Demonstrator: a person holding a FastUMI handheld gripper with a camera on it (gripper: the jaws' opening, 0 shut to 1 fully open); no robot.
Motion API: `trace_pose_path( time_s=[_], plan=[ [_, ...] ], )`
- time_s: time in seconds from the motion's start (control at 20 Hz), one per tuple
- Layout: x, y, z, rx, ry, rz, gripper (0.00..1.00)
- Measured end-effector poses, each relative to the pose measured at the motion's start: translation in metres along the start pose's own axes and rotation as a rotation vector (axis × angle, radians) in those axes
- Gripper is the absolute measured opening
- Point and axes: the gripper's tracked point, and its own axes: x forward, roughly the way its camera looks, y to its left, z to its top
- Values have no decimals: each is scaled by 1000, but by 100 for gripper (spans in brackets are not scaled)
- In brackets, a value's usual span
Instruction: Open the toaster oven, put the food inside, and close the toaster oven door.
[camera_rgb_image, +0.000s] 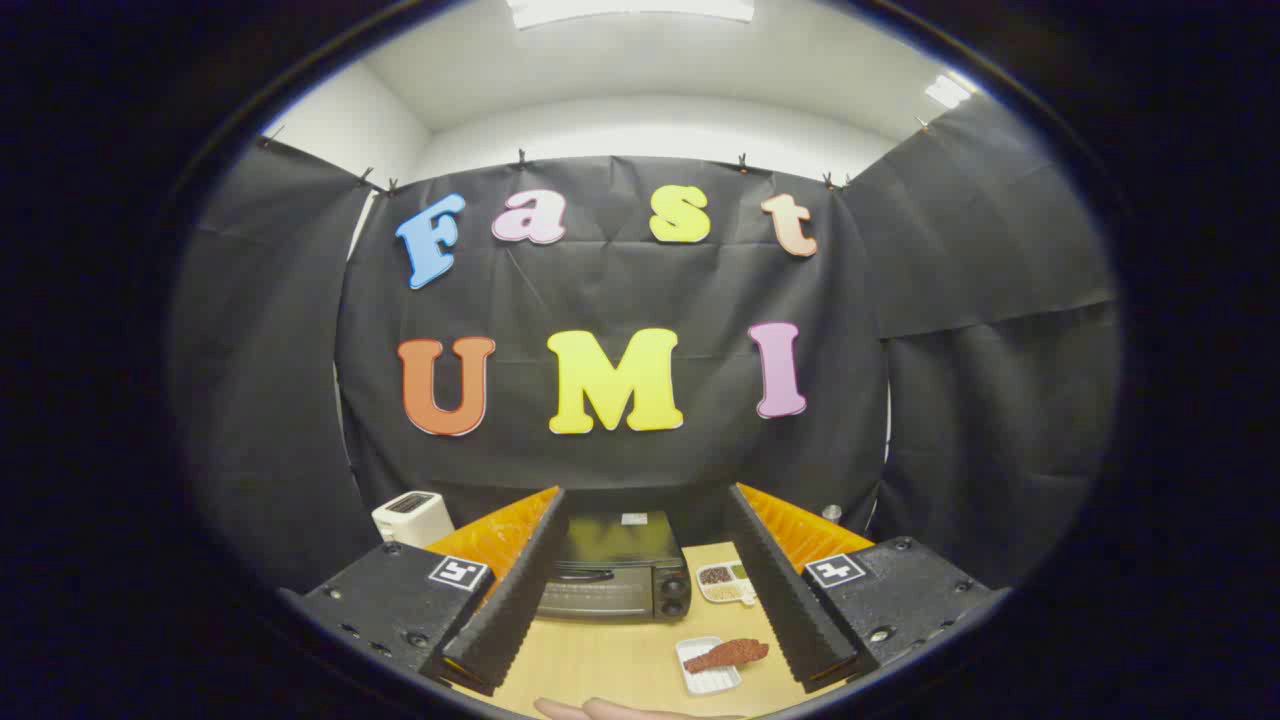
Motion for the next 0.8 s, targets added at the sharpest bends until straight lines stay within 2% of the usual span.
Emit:
trace_pose_path(
  time_s=[0.2, 0.4, 0.45, 0.55, 0.8],
  plan=[
    [22, -4, -9, -4, -5, -12, 100],
    [57, 9, -20, 14, 10, 63, 100],
    [66, 5, -22, 9, 5, 52, 100],
    [82, -3, -33, 10, 10, 33, 100],
    [126, 16, -84, 3, 99, 72, 100]
  ],
)
